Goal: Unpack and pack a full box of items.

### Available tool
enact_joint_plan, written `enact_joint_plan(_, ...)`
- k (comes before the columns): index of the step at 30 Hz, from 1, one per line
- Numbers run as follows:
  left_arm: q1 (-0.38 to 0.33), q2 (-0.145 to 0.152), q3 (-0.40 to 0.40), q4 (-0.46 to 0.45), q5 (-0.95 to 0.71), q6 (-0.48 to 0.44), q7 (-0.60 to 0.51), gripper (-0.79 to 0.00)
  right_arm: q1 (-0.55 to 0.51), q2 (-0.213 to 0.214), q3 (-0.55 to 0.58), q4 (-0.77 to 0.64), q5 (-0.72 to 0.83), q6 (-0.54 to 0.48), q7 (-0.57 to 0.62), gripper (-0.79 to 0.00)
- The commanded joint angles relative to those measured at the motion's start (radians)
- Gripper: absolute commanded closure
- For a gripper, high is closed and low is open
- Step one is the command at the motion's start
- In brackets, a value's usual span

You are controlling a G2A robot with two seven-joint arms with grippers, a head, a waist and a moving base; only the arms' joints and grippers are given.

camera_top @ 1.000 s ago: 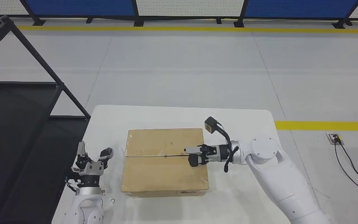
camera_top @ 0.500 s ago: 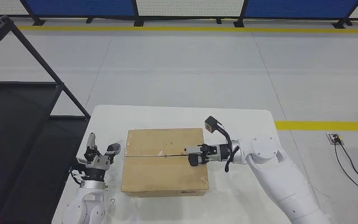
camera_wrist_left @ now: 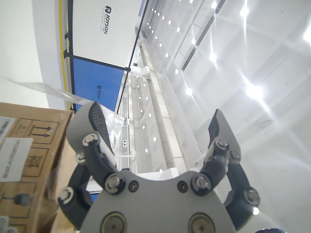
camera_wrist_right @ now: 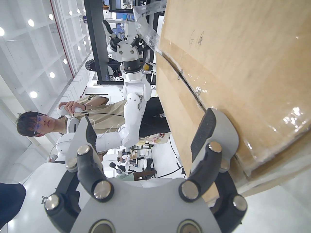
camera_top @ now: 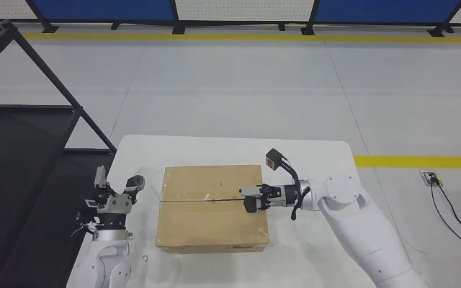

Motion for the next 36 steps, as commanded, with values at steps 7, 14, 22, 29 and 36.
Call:
enact_joint_plan(7, 0.008, -0.004, -0.005, -0.084, 0.03, 0.013, -0.004, -0.785, 0.005, 0.0, -0.003, 0.008, 0.005, -0.009, 0.002, -0.785)
enact_joint_plan(14, 0.036, -0.008, 0.005, -0.168, 0.086, 0.006, -0.013, -0.785, 0.0, 0.002, 0.001, 0.006, 0.008, -0.017, 0.001, -0.785)
enact_joint_plan(22, 0.036, -0.013, 0.053, -0.221, 0.172, 0.071, -0.02, -0.785, -0.01, 0.005, 0.005, -0.005, 0.008, -0.02, -0.007, -0.785)
enact_joint_plan(29, -0.008, -0.019, 0.123, -0.225, 0.247, 0.141, -0.018, -0.785, -0.032, 0.014, 0.028, -0.032, 0.005, -0.021, -0.016, -0.785)
enact_joint_plan(36, -0.009, -0.026, 0.182, -0.259, 0.325, 0.152, -0.012, -0.785, -0.067, 0.027, 0.061, -0.079, 0.0, -0.012, -0.027, -0.785)
